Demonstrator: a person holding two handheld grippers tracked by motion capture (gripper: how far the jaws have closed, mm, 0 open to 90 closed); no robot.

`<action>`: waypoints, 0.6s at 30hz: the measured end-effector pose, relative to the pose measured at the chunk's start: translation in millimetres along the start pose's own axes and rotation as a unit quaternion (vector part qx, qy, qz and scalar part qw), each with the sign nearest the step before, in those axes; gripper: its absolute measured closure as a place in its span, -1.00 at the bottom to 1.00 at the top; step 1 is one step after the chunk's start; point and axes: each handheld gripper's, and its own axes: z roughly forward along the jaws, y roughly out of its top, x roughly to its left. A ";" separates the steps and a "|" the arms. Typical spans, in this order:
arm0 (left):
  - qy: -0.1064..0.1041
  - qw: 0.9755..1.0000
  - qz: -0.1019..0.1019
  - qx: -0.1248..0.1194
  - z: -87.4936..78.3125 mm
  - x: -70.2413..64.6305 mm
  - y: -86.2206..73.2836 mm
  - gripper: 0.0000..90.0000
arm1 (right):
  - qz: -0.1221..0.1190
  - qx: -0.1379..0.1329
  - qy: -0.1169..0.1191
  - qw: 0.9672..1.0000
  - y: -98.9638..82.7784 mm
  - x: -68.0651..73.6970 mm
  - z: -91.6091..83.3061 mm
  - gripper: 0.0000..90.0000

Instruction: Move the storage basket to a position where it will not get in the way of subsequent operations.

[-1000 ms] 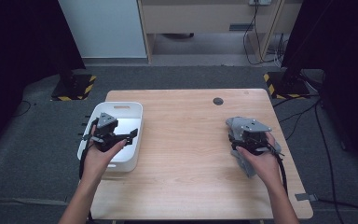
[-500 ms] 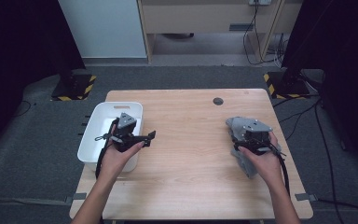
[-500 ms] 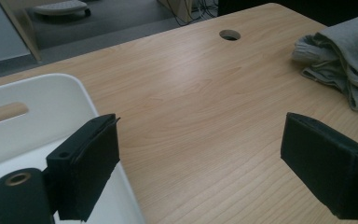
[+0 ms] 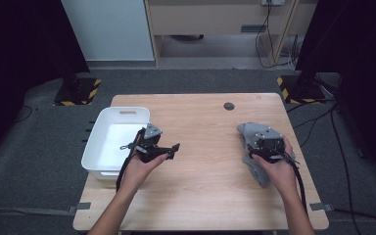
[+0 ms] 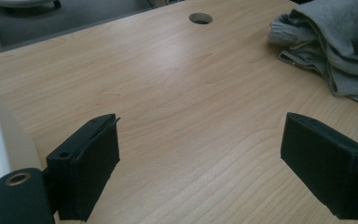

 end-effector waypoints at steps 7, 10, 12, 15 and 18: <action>-0.006 1.000 0.009 0.007 7.9 -10.6 -5.5 -0.77 | 0.023 0.040 0.031 0.998 -14.5 -4.7 12.7 -0.17; -0.008 1.000 0.012 0.009 10.6 -14.8 -7.9 -0.77 | 0.027 0.041 0.041 0.998 -18.5 -4.7 14.7 0.03; -0.011 1.000 0.014 0.011 14.0 -18.9 -9.5 -0.77 | 0.024 0.042 0.040 0.998 -18.0 -1.0 16.1 0.05; -0.013 1.000 0.018 0.013 17.1 -23.3 -11.2 -0.77 | 0.017 0.038 0.045 0.998 -14.7 6.6 17.8 0.08; -0.015 1.000 0.020 0.016 19.1 -25.5 -12.7 -0.77 | 0.012 0.034 0.054 0.998 -12.5 12.7 18.7 0.09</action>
